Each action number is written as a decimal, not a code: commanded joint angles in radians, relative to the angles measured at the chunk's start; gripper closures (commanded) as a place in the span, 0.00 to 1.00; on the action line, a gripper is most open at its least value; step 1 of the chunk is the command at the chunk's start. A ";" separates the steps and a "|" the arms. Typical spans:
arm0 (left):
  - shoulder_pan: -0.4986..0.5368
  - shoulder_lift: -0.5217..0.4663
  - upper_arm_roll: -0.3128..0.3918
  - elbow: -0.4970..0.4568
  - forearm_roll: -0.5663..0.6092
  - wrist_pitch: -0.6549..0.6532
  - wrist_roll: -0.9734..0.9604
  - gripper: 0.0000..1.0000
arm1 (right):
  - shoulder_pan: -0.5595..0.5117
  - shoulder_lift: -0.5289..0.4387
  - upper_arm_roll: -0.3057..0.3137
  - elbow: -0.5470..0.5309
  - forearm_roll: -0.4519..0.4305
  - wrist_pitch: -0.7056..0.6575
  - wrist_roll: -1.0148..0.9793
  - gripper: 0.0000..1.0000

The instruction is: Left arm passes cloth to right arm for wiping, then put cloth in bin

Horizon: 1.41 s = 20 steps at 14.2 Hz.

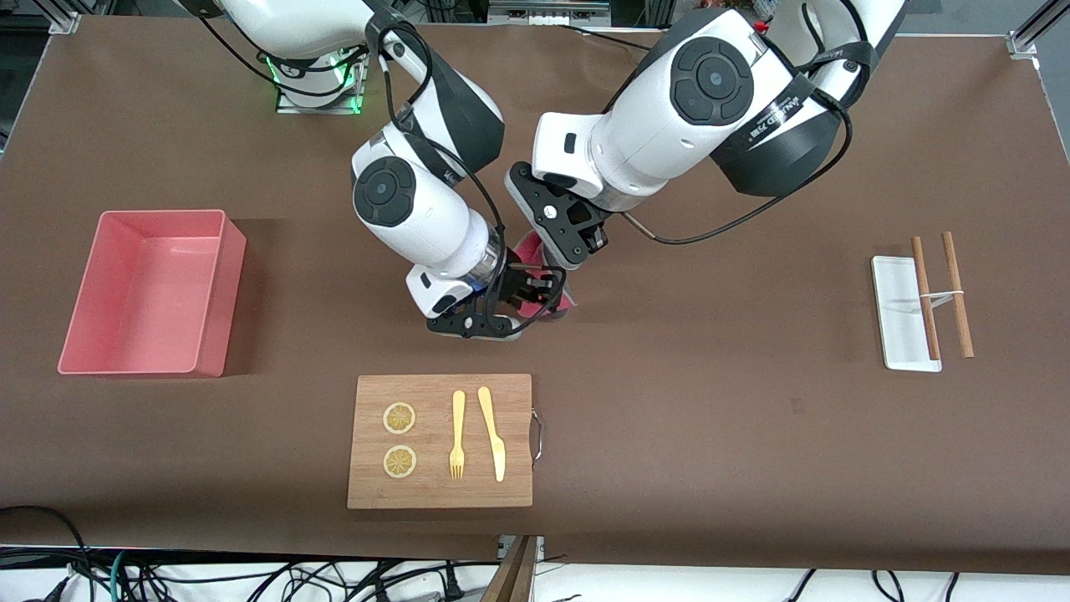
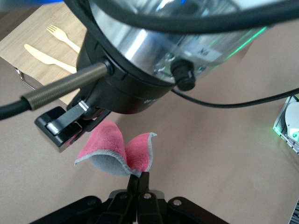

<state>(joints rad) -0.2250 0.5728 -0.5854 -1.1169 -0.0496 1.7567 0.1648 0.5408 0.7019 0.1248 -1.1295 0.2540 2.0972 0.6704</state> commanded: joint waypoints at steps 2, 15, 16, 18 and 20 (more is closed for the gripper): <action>-0.011 0.012 0.001 0.025 0.005 0.001 -0.011 1.00 | -0.002 0.004 0.004 0.025 0.016 -0.006 -0.119 0.04; 0.002 0.004 -0.001 0.023 0.004 -0.002 -0.005 1.00 | 0.033 0.024 0.004 0.036 0.008 -0.011 -0.254 0.28; 0.006 0.002 -0.002 0.025 0.002 -0.003 -0.005 1.00 | 0.031 0.025 0.004 0.034 0.008 -0.014 -0.279 0.34; 0.006 0.002 -0.002 0.025 0.002 -0.003 -0.004 1.00 | 0.031 0.025 0.004 0.034 0.008 -0.016 -0.292 0.48; 0.006 0.006 -0.002 0.025 0.002 -0.002 -0.004 1.00 | 0.030 0.025 0.004 0.034 0.008 -0.016 -0.314 0.81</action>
<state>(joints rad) -0.2184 0.5733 -0.5853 -1.1124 -0.0496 1.7575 0.1648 0.5736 0.7215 0.1282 -1.1096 0.2540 2.0939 0.3936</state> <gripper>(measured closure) 0.982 0.515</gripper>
